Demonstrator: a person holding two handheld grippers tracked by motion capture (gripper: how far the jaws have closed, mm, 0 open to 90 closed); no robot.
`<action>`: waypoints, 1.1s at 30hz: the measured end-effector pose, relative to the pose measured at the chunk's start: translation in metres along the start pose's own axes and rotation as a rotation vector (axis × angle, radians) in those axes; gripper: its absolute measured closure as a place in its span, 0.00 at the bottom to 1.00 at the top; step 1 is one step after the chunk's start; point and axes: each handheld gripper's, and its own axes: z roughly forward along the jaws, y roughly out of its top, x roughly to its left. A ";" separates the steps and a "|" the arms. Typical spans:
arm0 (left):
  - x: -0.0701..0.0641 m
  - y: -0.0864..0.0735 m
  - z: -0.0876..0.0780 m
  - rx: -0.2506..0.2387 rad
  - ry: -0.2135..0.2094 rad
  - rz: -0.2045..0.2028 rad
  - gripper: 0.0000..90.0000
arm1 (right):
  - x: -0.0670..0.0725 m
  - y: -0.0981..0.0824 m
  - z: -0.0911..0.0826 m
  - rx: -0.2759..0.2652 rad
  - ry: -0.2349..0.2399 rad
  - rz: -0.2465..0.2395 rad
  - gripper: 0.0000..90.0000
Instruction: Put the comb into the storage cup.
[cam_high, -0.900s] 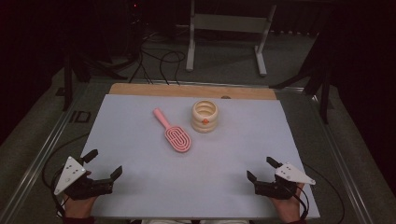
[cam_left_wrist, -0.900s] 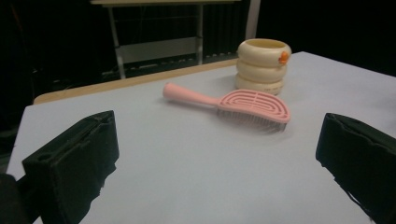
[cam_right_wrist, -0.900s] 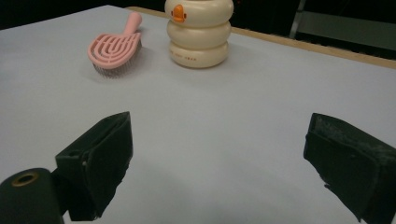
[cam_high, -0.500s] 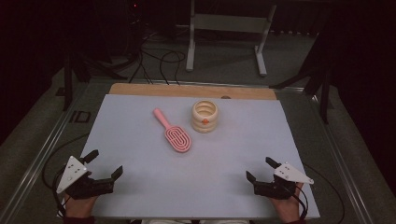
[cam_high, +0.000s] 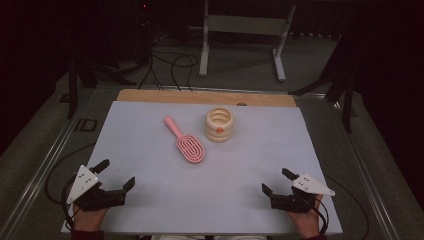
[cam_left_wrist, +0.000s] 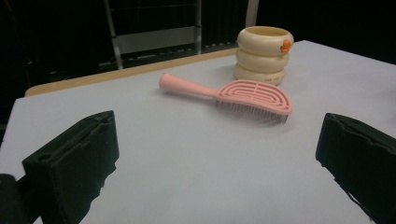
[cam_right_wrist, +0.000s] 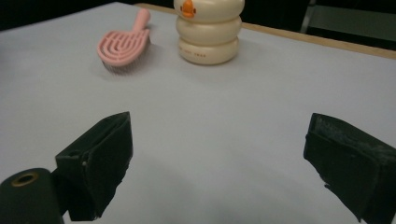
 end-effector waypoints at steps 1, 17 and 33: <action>0.000 0.001 0.001 0.002 -0.001 0.003 0.00 | 0.000 0.000 0.000 0.000 0.000 0.000 0.09; 0.001 0.014 0.017 0.024 -0.022 0.026 0.00 | 0.000 0.000 0.002 0.005 -0.003 0.004 0.09; 0.002 0.028 0.037 0.037 -0.060 0.050 0.00 | 0.000 0.000 0.002 0.009 -0.001 0.004 0.09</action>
